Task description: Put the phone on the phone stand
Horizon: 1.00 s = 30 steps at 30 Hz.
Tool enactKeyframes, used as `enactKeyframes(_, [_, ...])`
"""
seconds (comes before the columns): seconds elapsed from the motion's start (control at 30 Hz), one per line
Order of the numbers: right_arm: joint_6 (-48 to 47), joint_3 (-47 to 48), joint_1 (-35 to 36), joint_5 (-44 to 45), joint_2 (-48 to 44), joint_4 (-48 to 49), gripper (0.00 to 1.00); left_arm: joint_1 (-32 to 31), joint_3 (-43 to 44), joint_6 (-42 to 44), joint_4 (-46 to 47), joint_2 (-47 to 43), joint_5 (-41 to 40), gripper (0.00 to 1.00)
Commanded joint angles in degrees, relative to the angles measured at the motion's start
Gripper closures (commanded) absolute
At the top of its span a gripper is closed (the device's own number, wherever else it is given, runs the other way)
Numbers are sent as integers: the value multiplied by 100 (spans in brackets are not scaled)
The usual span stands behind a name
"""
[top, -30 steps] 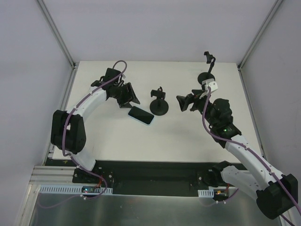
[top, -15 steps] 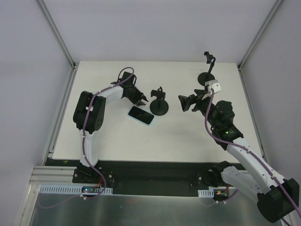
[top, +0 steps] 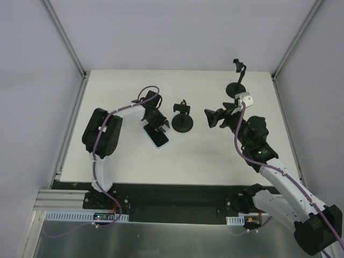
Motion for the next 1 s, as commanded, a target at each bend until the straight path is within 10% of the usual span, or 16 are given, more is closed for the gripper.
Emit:
enactKeyframes(0.0, [-12, -10, -26, -46, -142, 388, 7, -170, -620, 544, -759, -609, -405, 69])
enactKeyframes(0.13, [-30, -10, -35, -11, -151, 388, 7, -206, -1139, 1010, -874, -1338, -484, 61])
enactKeyframes(0.47, [23, 7, -35, -143, -45, 440, 7, -294, -948, 3773, -1671, -2738, -256, 1])
enactKeyframes(0.67, [32, 16, -26, -222, -45, 449, 7, -302, 230, 5824, -3677, -1350, -1553, 1])
enactKeyframes(0.97, [32, -19, -35, -231, -36, 493, 7, -197, 493, 6520, -3397, -391, -1963, 1])
